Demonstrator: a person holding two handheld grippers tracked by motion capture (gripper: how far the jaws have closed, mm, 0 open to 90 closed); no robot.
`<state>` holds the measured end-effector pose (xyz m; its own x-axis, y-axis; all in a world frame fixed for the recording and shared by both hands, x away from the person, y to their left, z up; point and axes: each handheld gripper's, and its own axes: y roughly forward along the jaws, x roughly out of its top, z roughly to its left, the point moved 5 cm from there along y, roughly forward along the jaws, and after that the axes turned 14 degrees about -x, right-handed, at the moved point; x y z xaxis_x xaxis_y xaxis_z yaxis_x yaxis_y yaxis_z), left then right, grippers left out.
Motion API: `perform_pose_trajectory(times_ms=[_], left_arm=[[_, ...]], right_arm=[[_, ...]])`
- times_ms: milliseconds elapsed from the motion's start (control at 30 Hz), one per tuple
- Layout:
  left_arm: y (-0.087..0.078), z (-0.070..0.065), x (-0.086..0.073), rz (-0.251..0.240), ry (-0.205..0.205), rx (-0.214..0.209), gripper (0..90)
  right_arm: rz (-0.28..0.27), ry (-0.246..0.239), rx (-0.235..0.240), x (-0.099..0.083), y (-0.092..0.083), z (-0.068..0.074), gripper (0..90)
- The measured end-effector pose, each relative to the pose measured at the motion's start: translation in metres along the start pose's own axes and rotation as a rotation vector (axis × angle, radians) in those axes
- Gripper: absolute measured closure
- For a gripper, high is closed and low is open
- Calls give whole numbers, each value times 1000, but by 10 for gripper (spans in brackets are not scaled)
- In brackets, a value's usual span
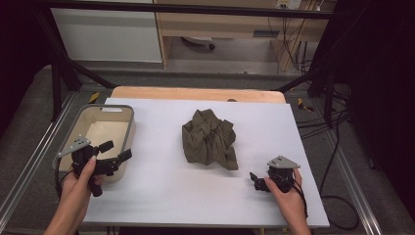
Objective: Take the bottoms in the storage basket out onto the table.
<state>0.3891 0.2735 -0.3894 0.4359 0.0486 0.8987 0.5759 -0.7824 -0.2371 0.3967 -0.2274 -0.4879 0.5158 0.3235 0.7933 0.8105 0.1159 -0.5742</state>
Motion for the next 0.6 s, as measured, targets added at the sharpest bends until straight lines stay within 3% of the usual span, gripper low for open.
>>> perform_pose_trajectory(times_ms=[200, 600], left_arm=[[-2, -3, -5, 0, 0, 4, 43], [-6, 5, -11, 2, 22, 16, 50]], right_arm=[[1, 3, 5, 0, 0, 1, 28], [-8, 7, -9, 0, -1, -3, 30]])
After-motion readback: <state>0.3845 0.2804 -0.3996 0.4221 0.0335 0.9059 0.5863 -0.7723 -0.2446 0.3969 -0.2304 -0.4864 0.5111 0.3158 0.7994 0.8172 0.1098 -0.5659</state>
